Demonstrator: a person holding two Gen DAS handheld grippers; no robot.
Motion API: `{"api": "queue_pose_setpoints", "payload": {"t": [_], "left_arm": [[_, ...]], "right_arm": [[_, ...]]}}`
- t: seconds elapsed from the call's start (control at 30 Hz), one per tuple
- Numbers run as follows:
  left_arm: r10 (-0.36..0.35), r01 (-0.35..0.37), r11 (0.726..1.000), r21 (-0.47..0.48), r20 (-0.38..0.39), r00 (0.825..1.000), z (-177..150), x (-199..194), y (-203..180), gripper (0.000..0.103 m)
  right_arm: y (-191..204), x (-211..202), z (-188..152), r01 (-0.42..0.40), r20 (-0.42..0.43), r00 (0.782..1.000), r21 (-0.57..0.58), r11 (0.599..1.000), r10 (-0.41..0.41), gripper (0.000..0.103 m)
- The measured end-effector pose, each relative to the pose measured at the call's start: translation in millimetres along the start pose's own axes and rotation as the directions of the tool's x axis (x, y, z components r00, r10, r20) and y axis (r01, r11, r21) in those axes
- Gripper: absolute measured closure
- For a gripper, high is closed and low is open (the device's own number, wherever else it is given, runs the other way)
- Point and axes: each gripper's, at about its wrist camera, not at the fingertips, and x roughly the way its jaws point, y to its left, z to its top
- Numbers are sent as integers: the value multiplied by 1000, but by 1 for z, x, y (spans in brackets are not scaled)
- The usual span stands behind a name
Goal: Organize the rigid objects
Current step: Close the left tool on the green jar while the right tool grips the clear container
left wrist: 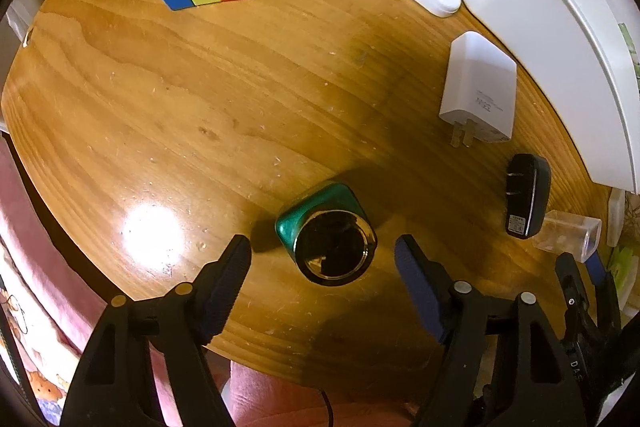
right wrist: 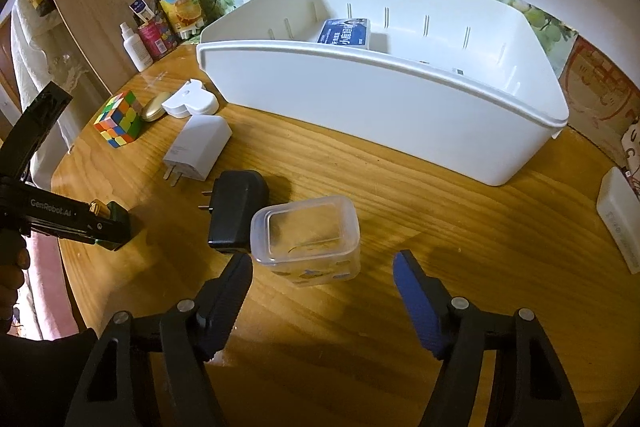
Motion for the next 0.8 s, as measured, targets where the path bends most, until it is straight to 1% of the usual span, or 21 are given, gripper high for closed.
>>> {"api": "queue_pose_setpoints", "payload": {"t": [0.07,0.1,0.17,0.3,0.37,0.47,0.57,0.8], "left_arm": [[-1,1,1000,-7,-6,1000,0,3,0,31],[-3,3,1000,-12,-11,1000,1,6,0,33],[-3,3,1000,-17,-11,1000,0,9,3,34],[3,-3,1000,-13,-10,1000,3,8,3,38],[8,-8,1000,-8,-10,1000,5,9,2,42],[5,-5,1000,0,-13,1000,9,13,3,44],[-9,9,1000,17,-15,1000,10,11,1,51],[-9,10,999,41,-27,1000,16,13,-4,52]], "right_arm": [[0,1,0,-3,-1,1000,0,1000,3,37],[-1,2,0,-3,-3,1000,0,1000,3,37],[-1,3,0,-5,-5,1000,1,1000,5,41],[2,4,1,-9,-4,1000,-8,1000,9,46],[3,5,2,-10,-5,1000,-9,1000,10,48],[4,6,2,-9,-4,1000,-10,1000,9,51],[5,6,3,-3,-5,1000,-8,1000,3,51],[7,6,5,15,-9,1000,3,1000,-15,52]]}}
